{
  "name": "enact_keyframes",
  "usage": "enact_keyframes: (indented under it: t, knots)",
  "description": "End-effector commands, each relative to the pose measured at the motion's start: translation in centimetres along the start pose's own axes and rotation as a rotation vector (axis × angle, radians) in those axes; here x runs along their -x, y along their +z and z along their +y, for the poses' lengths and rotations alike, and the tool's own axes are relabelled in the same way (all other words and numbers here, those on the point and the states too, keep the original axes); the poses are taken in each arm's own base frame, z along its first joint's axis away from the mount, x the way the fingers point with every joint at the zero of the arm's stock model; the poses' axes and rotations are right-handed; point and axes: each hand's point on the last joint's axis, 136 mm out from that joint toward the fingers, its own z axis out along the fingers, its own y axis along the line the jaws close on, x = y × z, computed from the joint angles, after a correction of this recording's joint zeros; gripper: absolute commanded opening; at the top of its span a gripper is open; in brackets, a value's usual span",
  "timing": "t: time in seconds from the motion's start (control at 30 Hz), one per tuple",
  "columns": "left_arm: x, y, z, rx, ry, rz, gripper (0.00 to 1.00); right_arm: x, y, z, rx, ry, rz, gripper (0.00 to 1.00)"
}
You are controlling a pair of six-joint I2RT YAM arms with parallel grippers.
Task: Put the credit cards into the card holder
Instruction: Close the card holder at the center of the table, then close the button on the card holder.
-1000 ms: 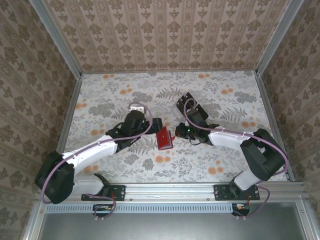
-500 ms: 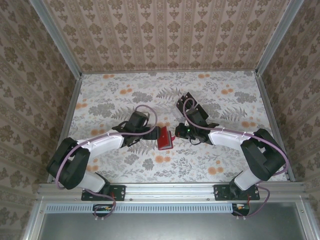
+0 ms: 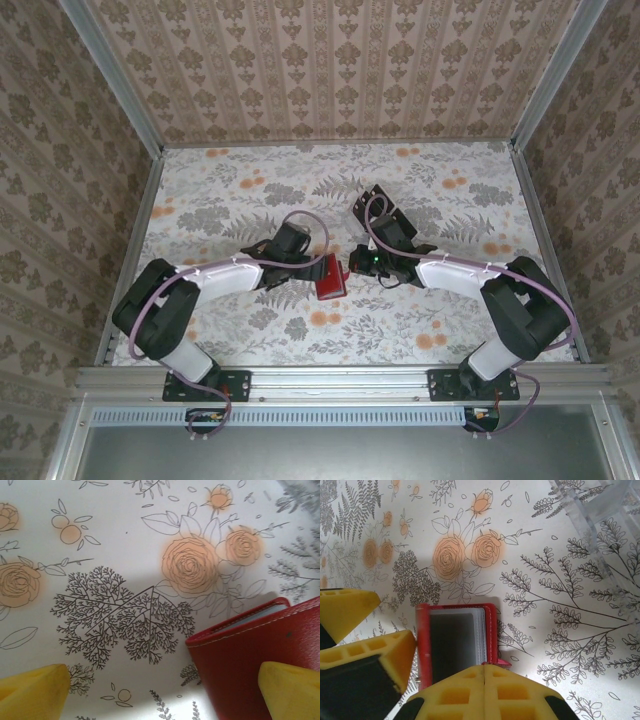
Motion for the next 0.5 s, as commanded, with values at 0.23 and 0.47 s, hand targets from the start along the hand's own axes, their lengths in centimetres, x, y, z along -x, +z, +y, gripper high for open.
enact_keyframes:
  t: [0.23, 0.47]
  knots:
    - [-2.1, 1.5, 2.1, 0.212, 0.066, 0.071, 1.0, 0.2, -0.1, 1.8, 0.05, -0.029, 0.031, 0.0]
    - [-2.9, 1.7, 2.2, 0.215, 0.053, 0.078, 1.0, -0.4, 0.5, 3.2, 0.081, -0.052, 0.07, 0.0]
